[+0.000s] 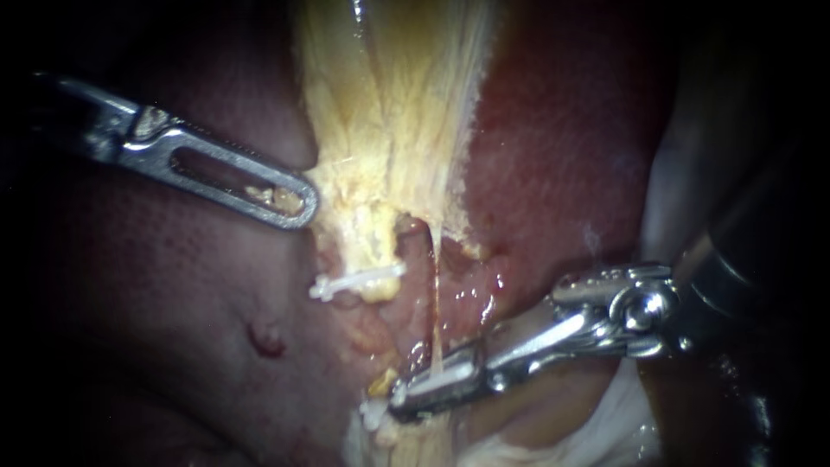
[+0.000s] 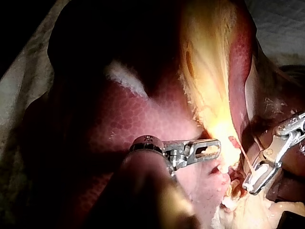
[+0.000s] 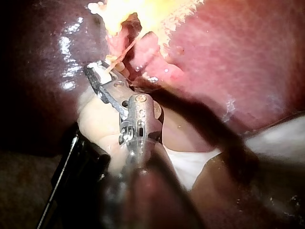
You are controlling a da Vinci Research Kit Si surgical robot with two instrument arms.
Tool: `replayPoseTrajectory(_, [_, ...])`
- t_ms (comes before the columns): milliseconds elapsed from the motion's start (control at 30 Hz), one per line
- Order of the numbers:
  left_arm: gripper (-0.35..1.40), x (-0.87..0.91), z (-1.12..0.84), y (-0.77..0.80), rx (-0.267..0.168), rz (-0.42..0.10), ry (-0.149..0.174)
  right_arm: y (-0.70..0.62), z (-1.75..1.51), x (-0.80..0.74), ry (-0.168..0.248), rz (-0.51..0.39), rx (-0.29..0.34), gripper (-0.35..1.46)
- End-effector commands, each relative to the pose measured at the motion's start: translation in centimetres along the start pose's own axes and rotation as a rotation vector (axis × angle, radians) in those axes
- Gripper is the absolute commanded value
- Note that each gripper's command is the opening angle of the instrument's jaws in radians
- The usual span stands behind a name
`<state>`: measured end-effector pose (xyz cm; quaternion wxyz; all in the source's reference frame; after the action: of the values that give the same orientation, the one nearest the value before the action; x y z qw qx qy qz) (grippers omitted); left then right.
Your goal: Going back second clip right tube
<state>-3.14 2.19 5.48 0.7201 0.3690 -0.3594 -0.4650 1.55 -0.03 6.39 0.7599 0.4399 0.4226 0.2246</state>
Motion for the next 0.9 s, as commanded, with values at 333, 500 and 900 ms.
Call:
replayPoseTrajectory(333, [-0.35, 0.00, 0.00, 0.01, 0.000, 0.001, 0.000, 0.02, 0.01, -0.01, 0.084, -0.044, 0.019, 0.31])
replayPoseTrajectory(500, [-0.35, 0.00, 0.00, 0.01, 0.000, 0.001, 0.000, 0.12, 0.05, -0.02, 0.111, -0.094, -0.042, 0.49])
replayPoseTrajectory(900, [-0.35, 0.00, 0.00, 0.01, 0.000, 0.001, 0.000, 0.47, -0.20, -0.22, 0.131, -0.305, -0.127, 0.50])
